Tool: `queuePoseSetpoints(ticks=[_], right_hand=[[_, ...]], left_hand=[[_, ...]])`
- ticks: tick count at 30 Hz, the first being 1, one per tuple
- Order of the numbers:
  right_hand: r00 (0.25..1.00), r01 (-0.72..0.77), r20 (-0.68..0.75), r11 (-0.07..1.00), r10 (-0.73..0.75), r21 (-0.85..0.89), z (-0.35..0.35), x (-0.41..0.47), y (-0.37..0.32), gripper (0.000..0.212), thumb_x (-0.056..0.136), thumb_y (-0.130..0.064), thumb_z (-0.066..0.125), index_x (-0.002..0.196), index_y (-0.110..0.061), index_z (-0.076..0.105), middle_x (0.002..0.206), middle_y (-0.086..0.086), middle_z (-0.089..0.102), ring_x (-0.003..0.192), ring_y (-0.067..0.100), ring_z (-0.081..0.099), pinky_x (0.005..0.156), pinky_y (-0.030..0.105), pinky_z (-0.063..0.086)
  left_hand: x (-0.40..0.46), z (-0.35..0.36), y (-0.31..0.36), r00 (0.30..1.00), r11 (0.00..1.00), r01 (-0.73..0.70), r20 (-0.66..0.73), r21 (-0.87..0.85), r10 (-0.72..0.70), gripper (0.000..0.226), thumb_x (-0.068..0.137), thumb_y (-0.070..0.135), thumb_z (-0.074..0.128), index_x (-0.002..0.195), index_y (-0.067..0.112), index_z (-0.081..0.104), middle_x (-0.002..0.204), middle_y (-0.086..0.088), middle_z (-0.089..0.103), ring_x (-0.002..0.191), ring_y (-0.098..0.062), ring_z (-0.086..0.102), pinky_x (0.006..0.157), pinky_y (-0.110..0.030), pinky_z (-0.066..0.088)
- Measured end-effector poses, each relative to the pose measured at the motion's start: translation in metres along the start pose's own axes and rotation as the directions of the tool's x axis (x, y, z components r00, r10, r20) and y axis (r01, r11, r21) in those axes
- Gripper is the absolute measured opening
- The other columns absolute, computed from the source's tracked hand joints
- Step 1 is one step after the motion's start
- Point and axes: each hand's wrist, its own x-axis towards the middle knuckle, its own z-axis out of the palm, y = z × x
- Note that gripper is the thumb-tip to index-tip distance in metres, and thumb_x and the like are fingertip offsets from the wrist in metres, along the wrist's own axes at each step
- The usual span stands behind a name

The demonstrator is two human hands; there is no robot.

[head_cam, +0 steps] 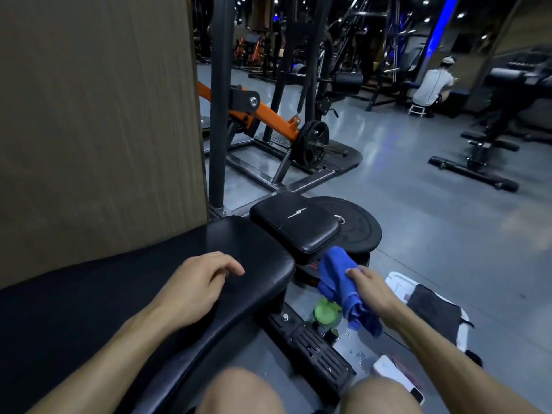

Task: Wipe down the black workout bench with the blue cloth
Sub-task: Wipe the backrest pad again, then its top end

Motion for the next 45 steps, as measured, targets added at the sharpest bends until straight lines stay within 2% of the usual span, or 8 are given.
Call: queuePoseSetpoints(ticks=[7, 10, 14, 23, 29, 34, 40, 45], right_hand=[[0.924, 0.134, -0.355, 0.990, -0.144, -0.052, -0.017, 0.027, -0.025, 0.025, 0.101, -0.029, 0.039, 0.110, -0.011, 0.054, 0.096, 0.013, 0.064, 0.083, 0.033, 0.054, 0.070, 0.041, 0.038], [0.942, 0.299, -0.060, 0.906, -0.330, -0.299, 0.027, 0.040, -0.038, 0.057, 0.105, -0.039, 0.032, 0.156, -0.016, 0.022, 0.137, 0.019, 0.055, 0.120, 0.041, 0.054, 0.093, 0.036, 0.041], [0.811, 0.565, 0.301, 0.535, -0.502, -0.628, 0.078, 0.064, -0.027, 0.076, 0.095, -0.062, -0.007, 0.159, -0.026, 0.008, 0.167, 0.010, 0.000, 0.154, 0.027, -0.006, 0.124, 0.045, 0.003], [0.989, 0.110, -0.012, 0.789, -0.147, -0.604, 0.042, 0.231, -0.056, 0.072, 0.097, -0.060, 0.017, 0.158, -0.021, 0.021, 0.164, 0.014, 0.021, 0.151, 0.031, 0.017, 0.119, 0.052, 0.013], [0.699, 0.707, 0.394, 0.492, -0.597, -0.509, 0.108, 0.152, -0.079, 0.070, 0.094, -0.063, 0.018, 0.158, -0.033, 0.019, 0.166, 0.001, 0.012, 0.154, 0.017, 0.006, 0.124, 0.039, 0.001], [0.940, 0.324, 0.132, 0.707, -0.313, -0.628, 0.101, 0.275, -0.109, 0.064, 0.100, -0.054, 0.027, 0.157, -0.025, 0.024, 0.164, 0.008, 0.022, 0.152, 0.021, 0.015, 0.121, 0.047, 0.009], [0.667, 0.738, 0.465, 0.430, -0.582, -0.521, 0.163, 0.205, -0.134, 0.058, 0.099, -0.050, 0.038, 0.153, -0.029, 0.033, 0.161, 0.001, 0.030, 0.151, 0.017, 0.017, 0.123, 0.040, 0.004], [0.828, 0.560, 0.352, 0.647, -0.436, -0.518, 0.144, 0.258, -0.151, 0.039, 0.094, -0.050, 0.037, 0.106, -0.020, 0.060, 0.115, 0.011, 0.066, 0.108, 0.032, 0.058, 0.088, 0.039, 0.042]], left_hand=[[0.012, 0.010, -0.028, 1.000, 0.999, 0.015, -0.012, 0.036, -0.015, 0.036, 0.096, 0.006, 0.053, 0.100, 0.036, 0.073, 0.102, 0.025, 0.068, 0.098, 0.001, 0.064, 0.091, -0.031, 0.051], [0.030, 0.017, -0.039, 1.000, 0.997, -0.001, -0.014, 0.075, 0.002, 0.035, 0.095, 0.006, 0.054, 0.105, 0.035, 0.072, 0.108, 0.025, 0.066, 0.102, -0.001, 0.060, 0.094, -0.030, 0.048], [0.066, 0.025, -0.059, 0.999, 0.987, -0.019, -0.029, 0.159, 0.024, 0.034, 0.094, 0.008, 0.056, 0.115, 0.033, 0.067, 0.120, 0.021, 0.061, 0.109, -0.008, 0.054, 0.099, -0.029, 0.043], [0.112, 0.039, -0.096, 0.999, 0.914, -0.033, 0.016, 0.405, 0.030, 0.036, 0.094, 0.035, 0.034, 0.123, 0.037, 0.056, 0.124, 0.022, 0.049, 0.116, -0.009, 0.044, 0.097, -0.030, 0.035], [0.115, 0.043, -0.098, 1.000, 0.921, 0.007, -0.008, 0.390, -0.004, 0.037, 0.094, 0.033, 0.034, 0.123, 0.040, 0.055, 0.122, 0.024, 0.046, 0.114, -0.004, 0.042, 0.096, -0.028, 0.030], [0.114, 0.045, -0.097, 1.000, 0.921, 0.024, -0.022, 0.390, -0.016, 0.037, 0.094, 0.032, 0.034, 0.123, 0.044, 0.053, 0.123, 0.029, 0.043, 0.116, 0.002, 0.039, 0.100, -0.027, 0.032], [0.115, 0.046, -0.098, 0.999, 0.904, 0.031, -0.044, 0.426, -0.013, 0.037, 0.091, 0.030, 0.037, 0.122, 0.042, 0.055, 0.123, 0.025, 0.047, 0.114, -0.003, 0.044, 0.096, -0.025, 0.033], [0.114, 0.045, -0.097, 0.999, 0.910, 0.023, -0.047, 0.414, -0.004, 0.037, 0.094, 0.030, 0.036, 0.123, 0.043, 0.054, 0.123, 0.028, 0.045, 0.114, 0.000, 0.042, 0.097, -0.027, 0.036]])
